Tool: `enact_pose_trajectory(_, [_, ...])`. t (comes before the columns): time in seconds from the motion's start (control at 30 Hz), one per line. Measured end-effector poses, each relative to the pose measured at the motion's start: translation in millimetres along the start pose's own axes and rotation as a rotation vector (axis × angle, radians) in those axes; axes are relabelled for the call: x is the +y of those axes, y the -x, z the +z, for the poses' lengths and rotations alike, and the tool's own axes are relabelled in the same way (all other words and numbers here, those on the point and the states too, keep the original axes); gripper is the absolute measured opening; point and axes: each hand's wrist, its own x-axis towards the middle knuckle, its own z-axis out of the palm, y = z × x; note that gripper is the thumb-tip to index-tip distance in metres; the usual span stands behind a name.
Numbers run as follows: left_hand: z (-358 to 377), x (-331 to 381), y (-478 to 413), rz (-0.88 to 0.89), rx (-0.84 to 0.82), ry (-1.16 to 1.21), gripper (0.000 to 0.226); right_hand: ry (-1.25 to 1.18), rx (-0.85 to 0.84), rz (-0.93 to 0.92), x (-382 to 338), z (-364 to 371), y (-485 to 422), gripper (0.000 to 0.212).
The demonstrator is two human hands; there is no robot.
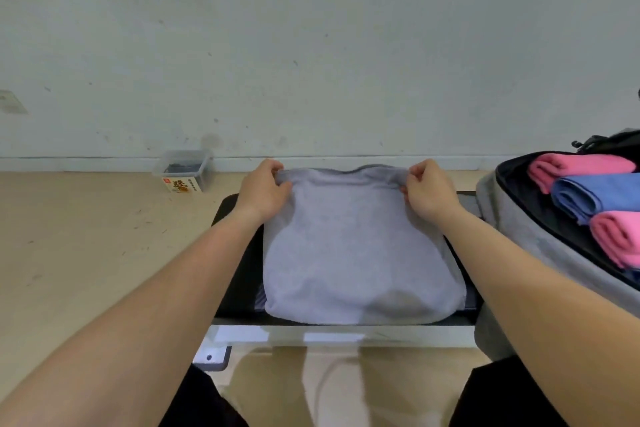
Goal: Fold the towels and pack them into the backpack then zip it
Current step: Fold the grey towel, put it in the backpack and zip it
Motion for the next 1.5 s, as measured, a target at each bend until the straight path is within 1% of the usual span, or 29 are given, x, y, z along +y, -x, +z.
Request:
enact_pose_trajectory(0.07, [-3, -3, 15, 0.038, -0.025, 0.012, 0.06, 0.046, -0.035, -0.039, -4, -2, 12, 0.045])
enact_pose_trajectory(0.1, [-7, -1, 25, 0.063, -0.014, 0.03, 0.064, 0.069, -0.043, -0.08, -8, -3, 20, 0.054])
enact_pose_trajectory(0.13, [-12, 1, 37, 0.078, 0.001, 0.038, 0.064, 0.093, -0.045, -0.126, -11, -3, 29, 0.059])
enact_pose_trajectory(0.17, [-17, 2, 50, 0.089, 0.019, 0.045, 0.058, 0.127, -0.045, -0.177, -15, -2, 40, 0.058])
enact_pose_trajectory(0.23, [-26, 0, 81, 0.088, 0.045, 0.033, 0.034, 0.182, -0.088, -0.276, -22, 5, 67, 0.049])
enact_pose_trajectory(0.27, [-30, -2, 98, 0.065, 0.042, 0.017, 0.02, 0.191, -0.137, -0.324, -25, 10, 83, 0.044])
enact_pose_trajectory(0.3, [-33, -8, 116, 0.034, 0.025, 0.004, 0.015, 0.191, -0.209, -0.361, -28, 17, 101, 0.039])
enact_pose_trajectory(0.4, [-39, -23, 162, -0.004, -0.092, -0.034, 0.031, 0.237, -0.388, -0.489, -32, 38, 146, 0.034])
enact_pose_trajectory(0.47, [-39, -28, 181, 0.044, -0.165, -0.094, 0.038, 0.335, -0.435, -0.585, -30, 50, 160, 0.038])
enact_pose_trajectory(0.53, [-38, -33, 191, 0.11, -0.18, -0.146, 0.037, 0.488, -0.455, -0.666, -27, 57, 164, 0.041])
enact_pose_trajectory(0.6, [-35, -34, 195, 0.142, -0.164, -0.181, 0.032, 0.564, -0.468, -0.69, -25, 58, 165, 0.043])
enact_pose_trajectory(0.7, [-30, -33, 196, 0.146, -0.117, -0.193, 0.021, 0.568, -0.474, -0.694, -26, 54, 166, 0.044])
enact_pose_trajectory(0.8, [-30, -31, 194, 0.151, -0.068, -0.124, 0.008, 0.557, -0.495, -0.677, -29, 52, 165, 0.046])
enact_pose_trajectory(0.9, [-32, -25, 192, 0.139, 0.0, 0.011, 0.009, 0.51, -0.489, -0.646, -30, 51, 162, 0.046])
enact_pose_trajectory(0.97, [-32, -19, 192, 0.165, 0.028, 0.019, 0.007, 0.481, -0.48, -0.631, -31, 50, 159, 0.045])
enact_pose_trajectory(1.07, [-32, -15, 192, 0.163, 0.013, -0.007, 0.011, 0.467, -0.494, -0.613, -31, 47, 155, 0.045])
enact_pose_trajectory(1.17, [-37, -19, 189, 0.143, -0.012, -0.13, 0.017, 0.469, -0.522, -0.603, -31, 42, 153, 0.048])
enact_pose_trajectory(1.23, [-39, -24, 189, 0.124, -0.061, -0.245, 0.022, 0.472, -0.534, -0.611, -29, 40, 155, 0.05])
enact_pose_trajectory(1.33, [-37, -31, 193, 0.088, -0.117, -0.382, 0.019, 0.447, -0.525, -0.638, -24, 35, 161, 0.05])
enact_pose_trajectory(1.43, [-35, -32, 197, 0.157, -0.105, -0.519, 0.017, 0.456, -0.483, -0.662, -16, 25, 167, 0.052])
enact_pose_trajectory(1.5, [-35, -29, 198, 0.231, -0.074, -0.569, 0.019, 0.537, -0.46, -0.68, -7, 10, 170, 0.059])
